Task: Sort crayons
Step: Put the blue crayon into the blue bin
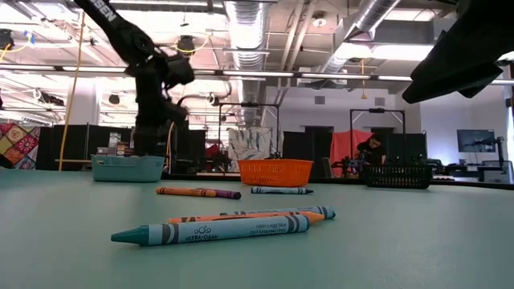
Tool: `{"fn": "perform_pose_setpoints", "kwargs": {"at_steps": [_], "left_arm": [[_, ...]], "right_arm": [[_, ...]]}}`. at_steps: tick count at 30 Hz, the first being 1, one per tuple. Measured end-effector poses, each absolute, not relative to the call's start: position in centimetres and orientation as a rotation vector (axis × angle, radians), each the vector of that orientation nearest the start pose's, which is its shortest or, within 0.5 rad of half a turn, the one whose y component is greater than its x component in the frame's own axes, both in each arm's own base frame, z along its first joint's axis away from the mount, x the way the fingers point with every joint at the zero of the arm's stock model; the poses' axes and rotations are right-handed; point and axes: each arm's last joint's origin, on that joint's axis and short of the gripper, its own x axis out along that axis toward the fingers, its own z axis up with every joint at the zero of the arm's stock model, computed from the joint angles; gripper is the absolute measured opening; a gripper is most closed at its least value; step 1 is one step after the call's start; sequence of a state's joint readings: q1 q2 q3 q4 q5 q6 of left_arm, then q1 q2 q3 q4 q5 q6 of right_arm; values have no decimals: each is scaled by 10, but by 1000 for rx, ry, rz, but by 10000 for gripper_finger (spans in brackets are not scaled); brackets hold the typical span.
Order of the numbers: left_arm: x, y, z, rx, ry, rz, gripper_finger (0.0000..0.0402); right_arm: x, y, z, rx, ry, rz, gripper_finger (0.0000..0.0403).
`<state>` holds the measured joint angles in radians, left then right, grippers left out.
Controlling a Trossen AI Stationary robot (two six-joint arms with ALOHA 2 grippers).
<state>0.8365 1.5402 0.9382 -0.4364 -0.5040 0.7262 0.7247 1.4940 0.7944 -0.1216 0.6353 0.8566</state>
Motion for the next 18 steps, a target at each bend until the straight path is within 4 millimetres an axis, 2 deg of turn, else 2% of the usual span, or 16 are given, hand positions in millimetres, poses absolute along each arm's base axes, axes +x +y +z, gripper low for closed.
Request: {"fn": "perform_pose_setpoints", "kwargs": {"at_steps": [5, 10, 14, 18], "left_arm": [[213, 211, 226, 394, 1283, 762, 114], [250, 174, 240, 339, 997, 455, 114], [286, 140, 232, 394, 879, 240, 114], [319, 112, 209, 470, 830, 99, 114]], "right_arm": [[229, 174, 188, 304, 613, -201, 136], [231, 172, 188, 287, 612, -205, 136], [231, 171, 188, 286, 612, -208, 136], [231, 173, 188, 288, 611, -203, 136]]}}
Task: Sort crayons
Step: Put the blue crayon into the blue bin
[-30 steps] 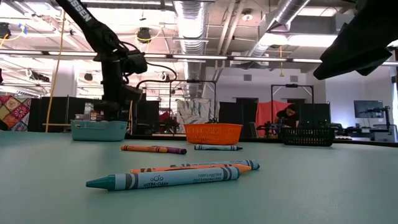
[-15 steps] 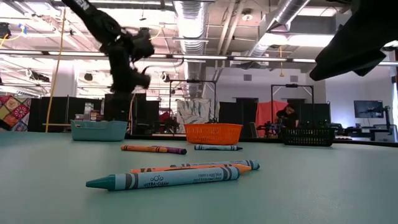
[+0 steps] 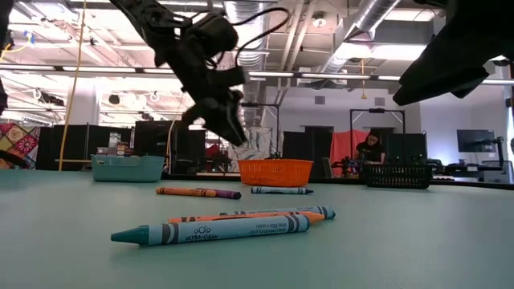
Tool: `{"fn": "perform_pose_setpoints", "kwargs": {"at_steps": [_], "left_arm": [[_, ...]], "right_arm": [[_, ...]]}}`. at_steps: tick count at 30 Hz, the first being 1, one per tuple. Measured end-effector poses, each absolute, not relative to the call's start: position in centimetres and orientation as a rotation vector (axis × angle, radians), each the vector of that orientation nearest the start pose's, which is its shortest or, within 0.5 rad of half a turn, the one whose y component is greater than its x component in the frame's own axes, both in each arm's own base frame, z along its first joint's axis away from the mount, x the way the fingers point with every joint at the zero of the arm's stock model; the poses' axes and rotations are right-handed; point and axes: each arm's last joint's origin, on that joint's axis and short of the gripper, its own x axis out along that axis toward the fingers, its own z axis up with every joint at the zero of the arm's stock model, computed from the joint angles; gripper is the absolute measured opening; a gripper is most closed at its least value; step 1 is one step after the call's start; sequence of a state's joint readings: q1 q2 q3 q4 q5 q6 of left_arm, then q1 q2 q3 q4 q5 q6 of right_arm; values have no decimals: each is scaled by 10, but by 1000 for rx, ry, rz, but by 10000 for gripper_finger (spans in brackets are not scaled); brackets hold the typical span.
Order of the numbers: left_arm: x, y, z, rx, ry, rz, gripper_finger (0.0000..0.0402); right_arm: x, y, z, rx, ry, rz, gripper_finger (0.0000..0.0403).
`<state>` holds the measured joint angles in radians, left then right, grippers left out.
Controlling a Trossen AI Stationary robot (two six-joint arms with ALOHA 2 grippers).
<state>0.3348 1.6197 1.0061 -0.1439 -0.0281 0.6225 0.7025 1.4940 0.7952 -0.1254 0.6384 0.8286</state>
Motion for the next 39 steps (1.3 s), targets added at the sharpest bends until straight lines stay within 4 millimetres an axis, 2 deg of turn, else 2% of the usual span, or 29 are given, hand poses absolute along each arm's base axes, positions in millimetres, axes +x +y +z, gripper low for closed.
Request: {"fn": "perform_pose_setpoints", "kwargs": {"at_steps": [4, 11, 15, 34, 39], "left_arm": [[343, 94, 185, 488, 804, 10, 114], [375, 88, 153, 419, 845, -57, 114], [389, 88, 150, 392, 828, -53, 114], [388, 83, 145, 255, 843, -159, 114], [388, 81, 138, 221, 853, -197, 114]], "right_arm": [[228, 177, 188, 289, 613, -189, 136], [224, 181, 188, 280, 619, -170, 136], [223, 182, 188, 275, 608, -178, 136], [222, 183, 189, 271, 593, -188, 137], [222, 183, 189, 266, 594, -189, 137]]}}
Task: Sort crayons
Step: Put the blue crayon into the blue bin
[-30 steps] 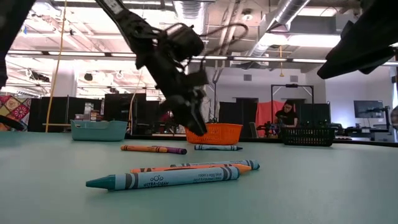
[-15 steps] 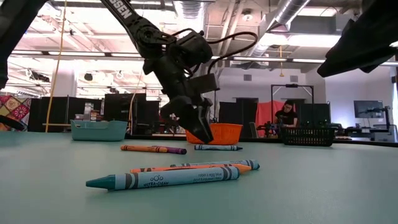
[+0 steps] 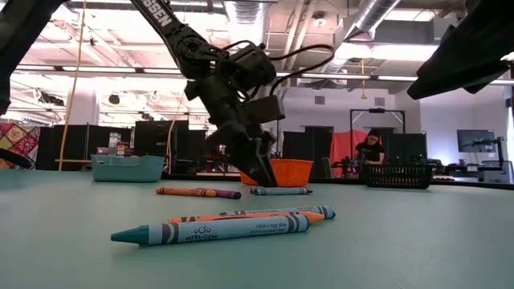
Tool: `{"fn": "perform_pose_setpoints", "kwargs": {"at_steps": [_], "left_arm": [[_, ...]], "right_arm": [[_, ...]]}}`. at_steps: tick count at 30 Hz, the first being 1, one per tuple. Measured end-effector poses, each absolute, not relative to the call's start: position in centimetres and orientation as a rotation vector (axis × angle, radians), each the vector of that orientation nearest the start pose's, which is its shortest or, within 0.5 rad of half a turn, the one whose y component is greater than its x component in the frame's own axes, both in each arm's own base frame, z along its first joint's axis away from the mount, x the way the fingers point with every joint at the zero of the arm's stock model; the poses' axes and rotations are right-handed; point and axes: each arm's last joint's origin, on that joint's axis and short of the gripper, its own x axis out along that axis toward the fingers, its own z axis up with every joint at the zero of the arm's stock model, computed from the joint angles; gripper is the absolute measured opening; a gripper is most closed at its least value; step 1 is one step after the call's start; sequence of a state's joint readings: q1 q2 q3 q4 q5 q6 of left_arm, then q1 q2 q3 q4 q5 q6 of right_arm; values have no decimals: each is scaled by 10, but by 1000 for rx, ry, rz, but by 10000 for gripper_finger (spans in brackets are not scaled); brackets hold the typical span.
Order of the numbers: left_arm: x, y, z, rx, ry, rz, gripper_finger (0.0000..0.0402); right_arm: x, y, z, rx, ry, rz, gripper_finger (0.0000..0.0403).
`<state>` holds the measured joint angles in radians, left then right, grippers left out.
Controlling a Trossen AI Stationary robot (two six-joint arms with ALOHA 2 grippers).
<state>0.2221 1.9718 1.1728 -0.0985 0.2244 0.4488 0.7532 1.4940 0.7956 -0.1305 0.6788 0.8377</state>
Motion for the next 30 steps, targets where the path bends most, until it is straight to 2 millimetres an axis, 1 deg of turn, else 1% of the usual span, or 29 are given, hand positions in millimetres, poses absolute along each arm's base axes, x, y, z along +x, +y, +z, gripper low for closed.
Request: {"fn": "perform_pose_setpoints", "kwargs": {"at_steps": [6, 16, 20, 22, 24, 26, 30], "left_arm": [[391, 82, 129, 200, 860, -190, 114], [393, 79, 130, 196, 891, -95, 114], [398, 74, 141, 239, 911, -39, 114], [400, 69, 151, 281, 909, 1, 114], [402, 63, 166, 317, 871, 32, 114], [402, 56, 174, 319, 847, 16, 114], [398, 46, 172, 220, 886, -45, 114]], "right_arm": [[221, 182, 188, 255, 603, -192, 137], [218, 185, 187, 218, 615, -177, 137], [218, 184, 187, 207, 617, -175, 137], [217, 184, 186, 200, 622, -177, 137], [217, 184, 186, 191, 630, -180, 137], [216, 183, 185, 185, 634, -182, 137], [216, 183, 185, 176, 642, -185, 137]]}}
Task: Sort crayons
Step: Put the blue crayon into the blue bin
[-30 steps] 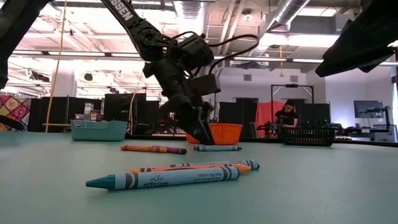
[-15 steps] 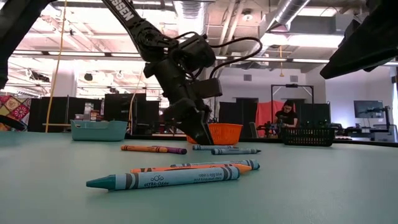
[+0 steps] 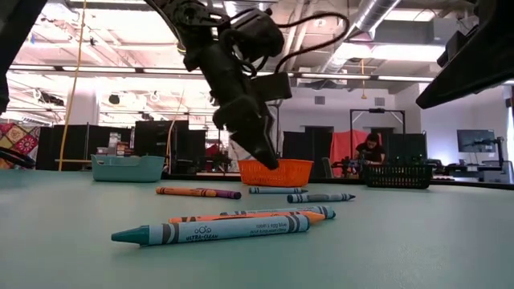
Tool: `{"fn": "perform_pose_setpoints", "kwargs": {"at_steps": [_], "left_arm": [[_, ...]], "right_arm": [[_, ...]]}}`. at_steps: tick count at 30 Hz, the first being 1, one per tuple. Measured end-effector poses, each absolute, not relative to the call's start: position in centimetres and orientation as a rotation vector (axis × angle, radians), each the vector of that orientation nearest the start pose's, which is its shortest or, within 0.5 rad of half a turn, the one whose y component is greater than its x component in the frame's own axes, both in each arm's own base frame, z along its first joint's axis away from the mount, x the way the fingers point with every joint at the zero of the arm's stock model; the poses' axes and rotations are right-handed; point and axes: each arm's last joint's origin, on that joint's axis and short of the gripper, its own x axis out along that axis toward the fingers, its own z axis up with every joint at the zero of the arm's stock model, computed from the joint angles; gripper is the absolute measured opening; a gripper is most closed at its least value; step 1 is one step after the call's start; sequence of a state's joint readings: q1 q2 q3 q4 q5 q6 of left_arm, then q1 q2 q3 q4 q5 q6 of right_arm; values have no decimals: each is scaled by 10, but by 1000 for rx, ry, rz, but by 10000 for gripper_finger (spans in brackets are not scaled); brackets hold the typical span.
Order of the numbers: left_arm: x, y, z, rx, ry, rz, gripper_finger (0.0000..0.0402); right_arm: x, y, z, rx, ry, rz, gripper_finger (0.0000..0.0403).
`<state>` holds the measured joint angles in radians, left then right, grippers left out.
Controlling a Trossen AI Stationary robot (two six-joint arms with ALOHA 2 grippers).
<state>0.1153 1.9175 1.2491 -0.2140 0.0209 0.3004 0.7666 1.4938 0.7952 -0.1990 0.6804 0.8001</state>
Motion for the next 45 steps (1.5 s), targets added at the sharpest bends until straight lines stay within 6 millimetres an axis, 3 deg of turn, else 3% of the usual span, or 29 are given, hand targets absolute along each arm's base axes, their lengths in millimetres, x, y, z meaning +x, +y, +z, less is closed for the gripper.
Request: {"fn": "perform_pose_setpoints", "kwargs": {"at_steps": [7, 11, 22, 26, 31, 39, 45], "left_arm": [[390, 41, 151, 131, 933, -17, 114], [390, 40, 149, 100, 906, -17, 114], [397, 22, 125, 158, 957, 34, 113], [397, 22, 122, 130, 960, 55, 86], [397, 22, 123, 119, 951, 52, 13], [397, 21, 123, 92, 953, 60, 3], [397, 21, 131, 170, 1001, 85, 1]], "right_arm": [[216, 183, 184, 161, 644, -182, 137], [216, 182, 184, 156, 647, -183, 137], [220, 177, 184, 130, 646, -195, 137], [220, 178, 184, 134, 643, -193, 137], [220, 178, 184, 131, 645, -193, 137], [220, 178, 184, 119, 647, -189, 137], [220, 178, 184, 114, 647, -186, 137]]}}
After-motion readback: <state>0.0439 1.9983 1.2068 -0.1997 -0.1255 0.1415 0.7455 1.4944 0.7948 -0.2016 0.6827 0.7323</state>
